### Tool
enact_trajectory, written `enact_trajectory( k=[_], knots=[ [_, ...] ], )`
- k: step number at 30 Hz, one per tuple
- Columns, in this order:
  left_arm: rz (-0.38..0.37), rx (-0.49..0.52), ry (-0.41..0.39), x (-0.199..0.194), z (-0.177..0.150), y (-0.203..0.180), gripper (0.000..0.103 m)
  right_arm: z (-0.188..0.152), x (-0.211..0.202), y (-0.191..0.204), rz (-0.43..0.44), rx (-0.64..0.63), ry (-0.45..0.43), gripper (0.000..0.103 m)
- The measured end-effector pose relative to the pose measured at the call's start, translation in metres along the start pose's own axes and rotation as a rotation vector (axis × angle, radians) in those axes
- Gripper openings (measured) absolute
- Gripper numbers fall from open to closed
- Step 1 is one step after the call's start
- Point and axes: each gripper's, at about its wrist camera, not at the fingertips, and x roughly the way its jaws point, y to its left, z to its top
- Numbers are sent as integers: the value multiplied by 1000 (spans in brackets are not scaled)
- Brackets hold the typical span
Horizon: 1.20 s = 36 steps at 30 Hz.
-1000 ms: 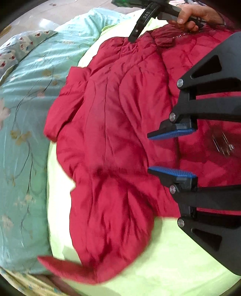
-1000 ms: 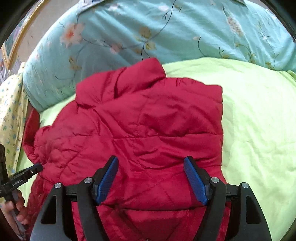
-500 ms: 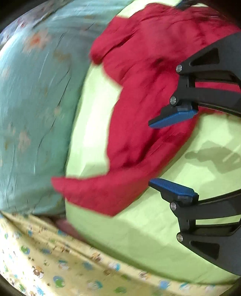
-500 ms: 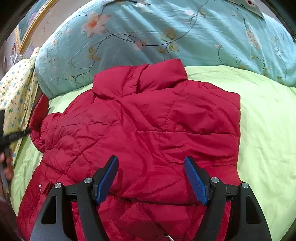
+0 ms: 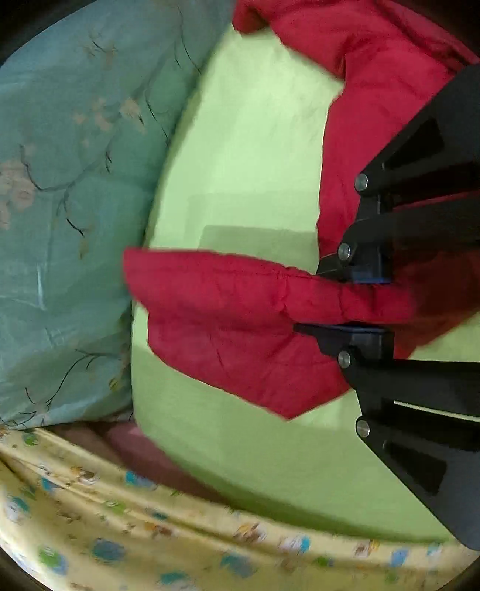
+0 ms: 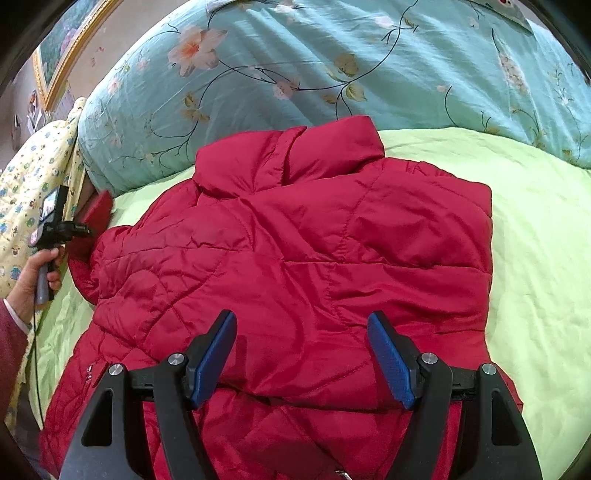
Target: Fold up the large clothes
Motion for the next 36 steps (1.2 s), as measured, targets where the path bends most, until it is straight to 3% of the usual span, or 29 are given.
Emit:
enact_trajectory(
  k=[9,13,19,27,32,36],
  knots=[
    [-240,-16,-142,-87,-45,-20,9,0,-5,9,53,5,-3,75],
    [-379,1,-187,-130,-71,-47,9,-1,-4,11,75,14,11,75],
    [-508,51,-207,-171,-110,-105,9,-4,-9,1,172,90,47,75],
    [-667,122,-172,-188,-150,-179,9,-2,-25,-26,360,278,16,77],
    [-709,175,-136,-186,-174,-227,9,-3,-26,-39,497,380,-8,77],
    [-746,185,-103,-178,-186,-249,9,-4,-16,-44,499,405,7,77]
  ],
)
